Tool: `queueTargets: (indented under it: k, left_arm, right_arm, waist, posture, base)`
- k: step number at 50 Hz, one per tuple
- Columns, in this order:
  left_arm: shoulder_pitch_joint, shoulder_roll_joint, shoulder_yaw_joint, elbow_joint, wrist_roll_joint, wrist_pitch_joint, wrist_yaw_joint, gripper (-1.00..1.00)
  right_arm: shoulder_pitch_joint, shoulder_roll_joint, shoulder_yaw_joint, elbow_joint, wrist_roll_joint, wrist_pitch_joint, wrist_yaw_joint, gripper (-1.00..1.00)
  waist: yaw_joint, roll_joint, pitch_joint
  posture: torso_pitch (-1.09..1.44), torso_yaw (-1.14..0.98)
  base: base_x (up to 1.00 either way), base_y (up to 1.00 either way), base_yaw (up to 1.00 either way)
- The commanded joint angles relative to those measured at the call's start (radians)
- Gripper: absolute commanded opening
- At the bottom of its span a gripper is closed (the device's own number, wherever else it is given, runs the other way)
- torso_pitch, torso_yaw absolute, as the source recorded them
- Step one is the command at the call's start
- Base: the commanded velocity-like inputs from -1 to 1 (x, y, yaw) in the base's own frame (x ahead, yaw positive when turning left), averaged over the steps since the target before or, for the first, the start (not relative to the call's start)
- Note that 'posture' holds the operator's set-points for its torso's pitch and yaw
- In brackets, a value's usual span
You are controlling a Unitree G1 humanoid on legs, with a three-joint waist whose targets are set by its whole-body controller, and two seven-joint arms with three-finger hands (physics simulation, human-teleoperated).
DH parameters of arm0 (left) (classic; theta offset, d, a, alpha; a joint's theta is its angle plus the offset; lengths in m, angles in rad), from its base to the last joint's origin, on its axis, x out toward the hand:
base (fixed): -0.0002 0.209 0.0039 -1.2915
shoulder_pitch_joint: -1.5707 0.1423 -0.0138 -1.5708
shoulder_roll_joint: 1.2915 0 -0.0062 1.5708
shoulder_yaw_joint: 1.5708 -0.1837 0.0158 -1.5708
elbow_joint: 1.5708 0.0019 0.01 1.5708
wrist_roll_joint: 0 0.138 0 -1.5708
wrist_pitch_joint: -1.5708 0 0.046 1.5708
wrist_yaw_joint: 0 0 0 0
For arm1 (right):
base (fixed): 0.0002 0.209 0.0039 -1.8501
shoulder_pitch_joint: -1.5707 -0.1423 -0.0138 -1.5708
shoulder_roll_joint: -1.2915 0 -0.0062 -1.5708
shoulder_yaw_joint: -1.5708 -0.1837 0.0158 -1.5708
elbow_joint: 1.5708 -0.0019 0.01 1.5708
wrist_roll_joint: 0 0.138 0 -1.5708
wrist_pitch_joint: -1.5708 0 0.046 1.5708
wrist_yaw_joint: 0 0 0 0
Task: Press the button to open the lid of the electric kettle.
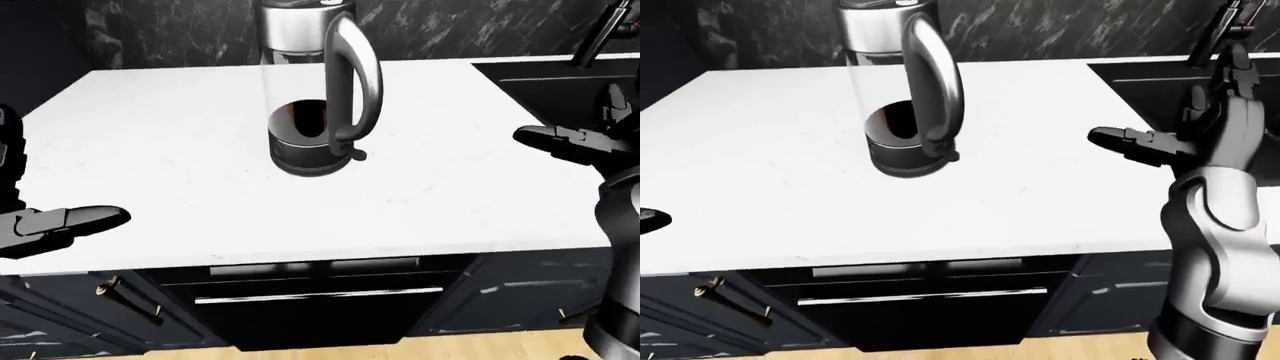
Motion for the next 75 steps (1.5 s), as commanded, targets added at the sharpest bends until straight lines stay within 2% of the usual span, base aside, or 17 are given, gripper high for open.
queueTargets:
  k: [1,7,14,32,33,35,42,50,52,54,61,64,66,68,70,71,75]
  left_arm:
    - [-0.016,0.019,0.014,-0.016,0.007,-0.024,0.000,1.00]
    - [-0.030,0.014,-0.041,-0.020,0.066,-0.006,-0.016,1.00]
    - [-0.054,0.003,-0.067,-0.019,0.092,0.030,-0.024,1.00]
    - [-0.066,-0.038,-0.057,-0.034,0.136,0.061,-0.071,1.00]
    - [-0.066,-0.036,-0.055,-0.035,0.134,0.060,-0.070,1.00]
    - [-0.065,-0.034,-0.053,-0.035,0.131,0.060,-0.067,1.00]
    - [-0.062,-0.031,-0.047,-0.035,0.119,0.058,-0.063,1.00]
    - [-0.059,-0.025,-0.044,-0.033,0.107,0.055,-0.058,1.00]
    - [-0.057,-0.026,-0.045,-0.032,0.108,0.052,-0.058,1.00]
    - [-0.059,-0.023,-0.044,-0.031,0.105,0.053,-0.056,1.00]
    - [-0.061,-0.017,-0.035,-0.029,0.085,0.054,-0.048,1.00]
    - [-0.062,-0.011,-0.031,-0.028,0.076,0.055,-0.043,1.00]
    - [-0.062,-0.010,-0.031,-0.027,0.071,0.054,-0.039,1.00]
    - [-0.062,-0.008,-0.032,-0.027,0.068,0.053,-0.036,1.00]
    - [-0.061,-0.005,-0.030,-0.026,0.063,0.052,-0.034,1.00]
    - [-0.059,-0.005,-0.030,-0.026,0.061,0.050,-0.032,1.00]
    - [-0.056,-0.001,-0.028,-0.025,0.053,0.047,-0.026,1.00]
  right_arm:
    - [-0.032,-0.025,0.000,-0.021,-0.001,0.002,-0.028,1.00]
    - [-0.079,-0.039,0.003,0.026,-0.032,0.062,-0.104,1.00]
    - [-0.039,-0.038,0.013,0.002,-0.052,0.014,0.011,1.00]
    - [-0.003,-0.014,0.019,-0.073,-0.105,0.016,0.137,1.00]
    - [-0.003,-0.013,0.018,-0.076,-0.108,0.014,0.141,1.00]
    - [-0.004,-0.011,0.016,-0.079,-0.108,0.014,0.147,1.00]
    - [-0.004,-0.009,0.014,-0.085,-0.105,0.019,0.156,1.00]
    - [-0.004,-0.006,0.013,-0.090,-0.103,0.021,0.162,1.00]
    - [-0.004,-0.007,0.014,-0.091,-0.103,0.021,0.163,1.00]
    - [-0.005,-0.007,0.012,-0.092,-0.101,0.024,0.163,1.00]
    - [-0.008,-0.010,0.011,-0.097,-0.096,0.030,0.165,1.00]
    - [-0.010,-0.010,0.012,-0.099,-0.094,0.033,0.165,1.00]
    - [-0.009,-0.011,0.011,-0.102,-0.092,0.036,0.165,1.00]
    - [-0.011,-0.012,0.010,-0.103,-0.091,0.039,0.164,1.00]
    - [-0.011,-0.012,0.012,-0.105,-0.091,0.040,0.163,1.00]
    - [-0.012,-0.012,0.013,-0.105,-0.092,0.042,0.160,1.00]
    - [-0.010,-0.009,0.009,-0.107,-0.088,0.044,0.158,1.00]
  waist:
    - [0.001,-0.001,-0.017]
    - [-0.007,0.006,-0.029]
    - [-0.008,0.004,-0.035]
    - [-0.009,-0.002,-0.041]
    - [-0.010,0.003,-0.065]
    - [-0.011,0.007,-0.046]
    - [-0.014,0.005,-0.045]
    - [-0.017,0.054,-0.041]
    - [-0.015,0.043,-0.049]
    - [-0.015,0.059,-0.045]
    - [-0.006,0.013,-0.045]
    - [0.000,-0.046,-0.056]
    - [-0.007,-0.028,-0.049]
    - [-0.009,-0.042,-0.045]
    - [-0.012,-0.031,-0.048]
    - [-0.013,-0.022,-0.025]
    - [-0.028,0.016,-0.019]
  posture:
    - [0.00,0.00]
    - [0.00,0.00]
    - [0.00,0.00]
    - [0.00,0.00]
    - [0.00,0.00]
    - [0.00,0.00]
    - [0.00,0.00]
    - [0.00,0.00]
    - [0.00,0.00]
    - [0.00,0.00]
    - [0.00,0.00]
    - [0.00,0.00]
    - [0.00,0.00]
    - [0.00,0.00]
    - [0.00,0.00]
    - [0.00,0.00]
    - [0.00,0.00]
  base:
    - [0.00,0.00,0.00]
    - [0.00,0.00,0.00]
    - [0.00,0.00,0.00]
    - [0.00,0.00,0.00]
    - [0.08,0.00,0.00]
    - [0.09,0.00,0.00]
    - [0.09,0.00,0.00]
    - [0.09,0.00,0.00]
    - [0.09,0.00,0.00]
    - [0.09,0.00,0.00]
    - [0.09,0.00,0.00]
    - [0.10,0.00,0.00]
    - [0.10,0.00,0.00]
    - [0.10,0.00,0.00]
    - [0.10,0.00,0.00]
    - [0.02,0.00,0.00]
    - [0.00,0.00,0.00]
